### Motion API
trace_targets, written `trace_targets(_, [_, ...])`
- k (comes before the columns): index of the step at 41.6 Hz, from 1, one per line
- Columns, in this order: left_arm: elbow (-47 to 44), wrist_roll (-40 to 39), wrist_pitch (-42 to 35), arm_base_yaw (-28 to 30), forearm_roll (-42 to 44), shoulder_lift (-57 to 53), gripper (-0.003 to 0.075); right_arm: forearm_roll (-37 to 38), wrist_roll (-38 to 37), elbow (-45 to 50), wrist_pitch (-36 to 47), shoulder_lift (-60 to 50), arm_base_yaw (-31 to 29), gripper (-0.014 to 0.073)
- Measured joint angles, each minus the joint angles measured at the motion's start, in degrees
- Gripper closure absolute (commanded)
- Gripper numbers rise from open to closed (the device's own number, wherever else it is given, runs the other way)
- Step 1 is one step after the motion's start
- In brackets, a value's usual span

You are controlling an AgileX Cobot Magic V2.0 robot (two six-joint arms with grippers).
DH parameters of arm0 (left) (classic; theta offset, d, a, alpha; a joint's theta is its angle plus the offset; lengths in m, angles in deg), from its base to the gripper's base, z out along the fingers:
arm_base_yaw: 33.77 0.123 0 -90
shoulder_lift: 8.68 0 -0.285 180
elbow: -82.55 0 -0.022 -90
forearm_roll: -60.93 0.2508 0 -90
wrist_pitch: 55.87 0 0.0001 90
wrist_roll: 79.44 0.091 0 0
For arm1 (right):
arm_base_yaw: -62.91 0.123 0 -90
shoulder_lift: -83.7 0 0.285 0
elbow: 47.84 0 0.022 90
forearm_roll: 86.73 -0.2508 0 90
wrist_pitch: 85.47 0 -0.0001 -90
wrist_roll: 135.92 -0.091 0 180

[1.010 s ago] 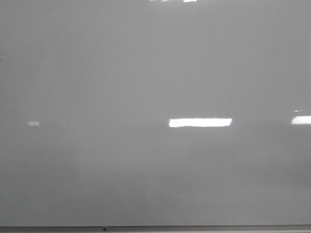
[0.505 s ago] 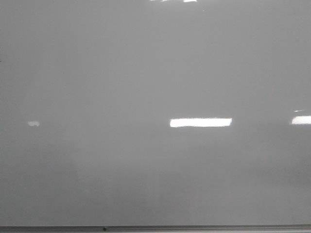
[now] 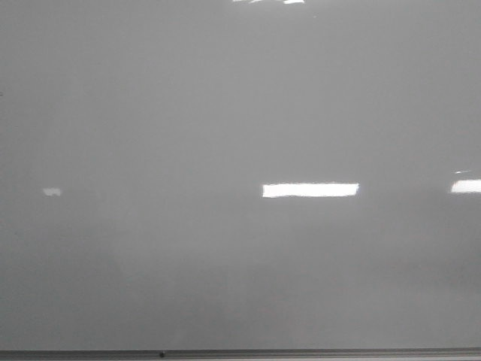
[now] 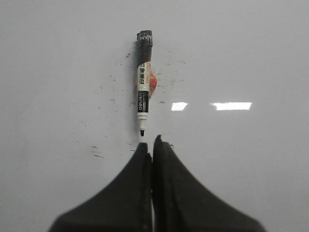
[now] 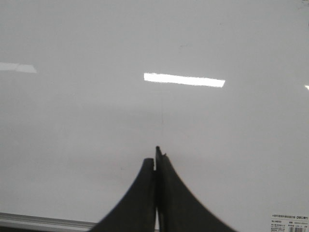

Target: Write number 9 on whiteboard

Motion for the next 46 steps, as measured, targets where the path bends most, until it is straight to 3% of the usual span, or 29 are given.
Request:
trace_targets(23, [0.0, 0.0, -1.4, 0.0, -0.3, 0.0, 0.0739, 0.0, 0.0, 0.0, 0.4, 0.0, 0.0, 0.0661])
trace_targets(38, [1.4, 0.0, -14.1, 0.0, -2.4, 0.0, 0.0739, -5.7, 0.0, -4.4, 4.3, 0.0, 0.0, 0.0661])
trace_targets(46, [12.8, 0.0, -6.7, 0.0, -1.6, 1.2, 0.0739, -5.9, 0.0, -13.9, 0.8, 0.8, 0.0, 0.0661])
